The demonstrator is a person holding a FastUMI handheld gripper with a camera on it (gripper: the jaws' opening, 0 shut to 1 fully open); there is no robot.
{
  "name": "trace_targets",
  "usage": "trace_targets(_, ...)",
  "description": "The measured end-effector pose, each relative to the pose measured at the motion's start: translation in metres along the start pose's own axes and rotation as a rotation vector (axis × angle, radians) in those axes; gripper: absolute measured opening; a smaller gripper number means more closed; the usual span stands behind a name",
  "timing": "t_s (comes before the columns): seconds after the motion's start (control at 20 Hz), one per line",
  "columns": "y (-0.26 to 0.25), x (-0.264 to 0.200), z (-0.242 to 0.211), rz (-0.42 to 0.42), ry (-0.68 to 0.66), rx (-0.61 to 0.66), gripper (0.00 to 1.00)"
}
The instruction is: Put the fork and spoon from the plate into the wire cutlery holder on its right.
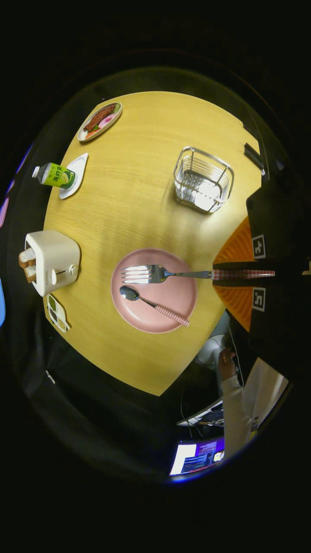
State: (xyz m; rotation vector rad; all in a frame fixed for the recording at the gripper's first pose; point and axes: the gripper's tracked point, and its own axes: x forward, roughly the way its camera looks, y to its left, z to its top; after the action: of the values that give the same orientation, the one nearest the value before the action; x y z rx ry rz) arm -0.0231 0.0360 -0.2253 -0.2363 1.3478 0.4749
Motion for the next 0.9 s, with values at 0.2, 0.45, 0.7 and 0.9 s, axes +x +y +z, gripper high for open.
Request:
trace_targets(0.2,-0.058,-0.038,-0.035,-0.064,0.153,-0.062,0.09)
trace_targets(0.45,-0.113,-0.038,-0.073,-0.112,0.397,-0.105,0.09)
trace_targets(0.7,-0.132,-0.020,-0.067,-0.077,0.536,-0.072,0.09)
trace_targets(0.9,-0.140,-0.007,-0.059,-0.067,0.641,-0.095,0.09)
